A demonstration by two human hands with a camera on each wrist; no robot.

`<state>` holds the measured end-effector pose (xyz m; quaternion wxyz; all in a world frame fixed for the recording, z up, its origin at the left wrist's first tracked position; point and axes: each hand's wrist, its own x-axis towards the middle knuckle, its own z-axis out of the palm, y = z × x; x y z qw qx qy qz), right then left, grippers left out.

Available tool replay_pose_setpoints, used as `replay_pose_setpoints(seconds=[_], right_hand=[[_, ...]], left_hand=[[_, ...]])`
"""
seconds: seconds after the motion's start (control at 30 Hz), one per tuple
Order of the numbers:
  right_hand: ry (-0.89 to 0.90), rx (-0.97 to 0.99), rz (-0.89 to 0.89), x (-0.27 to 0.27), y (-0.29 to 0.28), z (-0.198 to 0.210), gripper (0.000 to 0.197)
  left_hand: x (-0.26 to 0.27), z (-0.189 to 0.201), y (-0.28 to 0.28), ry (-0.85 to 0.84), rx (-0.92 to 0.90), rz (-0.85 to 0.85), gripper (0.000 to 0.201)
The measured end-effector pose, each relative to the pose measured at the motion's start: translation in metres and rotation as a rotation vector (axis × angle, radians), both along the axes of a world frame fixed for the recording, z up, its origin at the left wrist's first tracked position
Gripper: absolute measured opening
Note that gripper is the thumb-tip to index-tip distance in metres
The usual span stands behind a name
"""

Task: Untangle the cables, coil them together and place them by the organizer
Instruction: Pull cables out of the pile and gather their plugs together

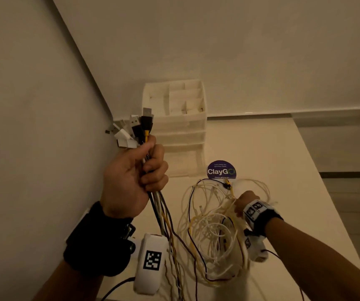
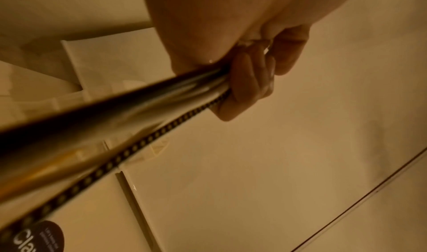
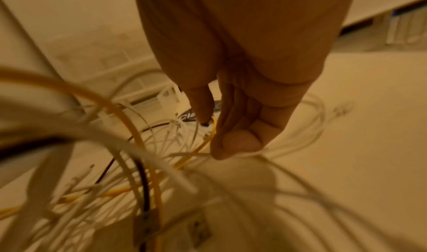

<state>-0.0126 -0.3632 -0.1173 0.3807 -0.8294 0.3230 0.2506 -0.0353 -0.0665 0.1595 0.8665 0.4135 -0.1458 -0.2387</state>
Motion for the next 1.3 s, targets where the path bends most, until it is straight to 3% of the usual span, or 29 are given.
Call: replay_pose_setpoints(seconds=[0.1,0.17,0.23,0.4,0.53,0.7,0.87,0.97,1.03,1.17,1.3], right_hand=[[0.039,0.024,-0.038,0.011,0.007,-0.023,0.048],[0.02,0.038,-0.091,0.014,0.011,-0.03,0.043],[-0.017,0.075,-0.167,0.014,0.013,-0.025,0.028],[-0.385,0.431,-0.549,-0.006,0.008,0.03,0.022],[-0.697,0.675,-0.574,-0.024,0.01,0.103,0.023],[-0.993,0.624,-0.403,-0.026,0.025,0.202,0.016],[-1.163,0.538,0.017,-0.042,0.066,0.267,0.02],[-1.186,0.363,0.23,-0.052,0.098,0.275,0.018],[-1.2,0.291,0.227,-0.054,0.119,0.27,0.019],[-1.21,0.344,0.136,-0.059,0.149,0.256,0.02],[-1.287,0.108,0.215,-0.062,0.151,0.247,0.018]], left_hand=[[0.004,-0.003,0.001,0.018,0.023,0.055,0.023],[0.008,-0.004,0.0,0.031,0.082,0.117,0.011],[0.011,-0.005,0.0,0.033,0.136,0.163,0.02],[0.025,-0.006,-0.003,0.039,0.222,0.197,0.016],[0.036,-0.012,-0.009,0.104,0.174,0.172,0.009],[0.046,-0.012,-0.025,0.16,0.14,0.112,0.009],[0.048,-0.006,-0.039,0.199,0.191,0.121,0.031],[0.046,-0.006,-0.043,0.217,0.137,0.103,0.03],[0.042,-0.008,-0.043,0.22,0.045,0.065,0.022],[0.034,-0.014,-0.039,0.211,-0.088,-0.01,0.011],[0.031,-0.015,-0.035,0.151,0.055,0.036,0.022]])
